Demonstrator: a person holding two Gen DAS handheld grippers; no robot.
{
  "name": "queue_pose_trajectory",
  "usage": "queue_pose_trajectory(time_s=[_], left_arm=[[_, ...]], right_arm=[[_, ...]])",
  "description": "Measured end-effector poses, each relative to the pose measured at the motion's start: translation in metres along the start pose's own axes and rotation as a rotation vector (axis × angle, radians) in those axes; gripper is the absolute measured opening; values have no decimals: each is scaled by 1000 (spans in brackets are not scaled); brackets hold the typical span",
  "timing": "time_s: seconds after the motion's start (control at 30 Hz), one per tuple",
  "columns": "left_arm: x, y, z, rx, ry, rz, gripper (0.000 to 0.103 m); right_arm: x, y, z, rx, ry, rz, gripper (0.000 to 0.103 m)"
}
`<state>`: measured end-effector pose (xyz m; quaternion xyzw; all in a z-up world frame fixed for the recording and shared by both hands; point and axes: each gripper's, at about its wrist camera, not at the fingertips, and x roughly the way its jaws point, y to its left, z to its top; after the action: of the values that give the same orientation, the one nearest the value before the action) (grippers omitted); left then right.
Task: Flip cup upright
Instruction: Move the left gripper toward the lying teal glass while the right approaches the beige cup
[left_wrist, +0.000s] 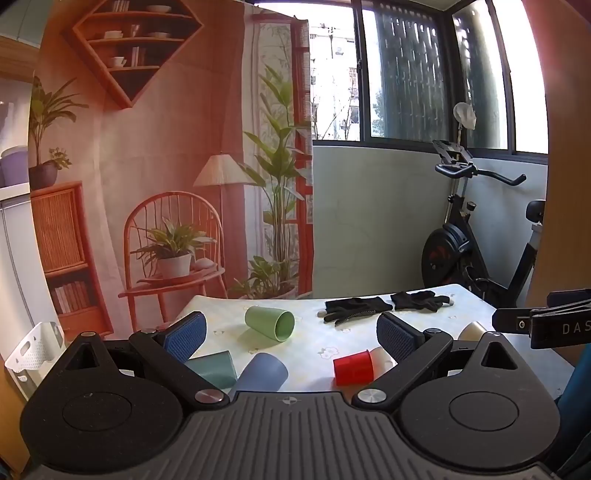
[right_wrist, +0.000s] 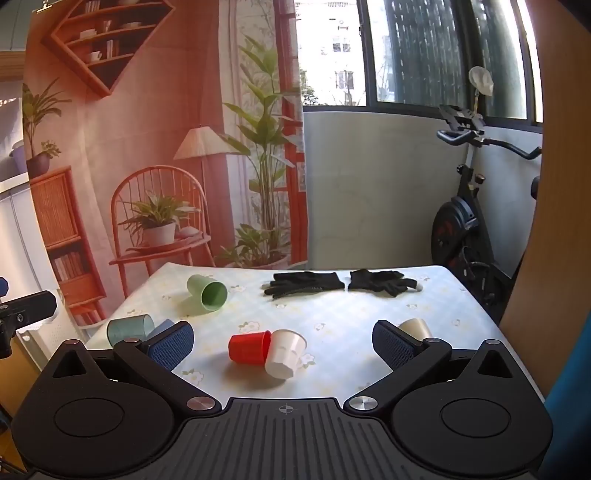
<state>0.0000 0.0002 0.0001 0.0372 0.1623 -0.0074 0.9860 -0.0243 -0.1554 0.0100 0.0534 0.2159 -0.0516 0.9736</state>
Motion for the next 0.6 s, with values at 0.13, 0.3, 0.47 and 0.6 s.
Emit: queue_pose_trajectory(time_s=[0.13, 0.3, 0.47, 0.6], left_arm=[[0, 0, 0, 0, 2, -1, 100], [0, 0, 0, -2, 3, -2, 100], [0, 0, 0, -5, 4, -1, 100], [3, -1, -1, -15, 15, 1, 100]], right_arm=[[0, 0, 0, 0, 1, 0, 103], [0, 1, 0, 0, 0, -1, 103], [1, 0, 1, 3, 1, -4, 103], [3, -1, 0, 3, 4, -2, 103]])
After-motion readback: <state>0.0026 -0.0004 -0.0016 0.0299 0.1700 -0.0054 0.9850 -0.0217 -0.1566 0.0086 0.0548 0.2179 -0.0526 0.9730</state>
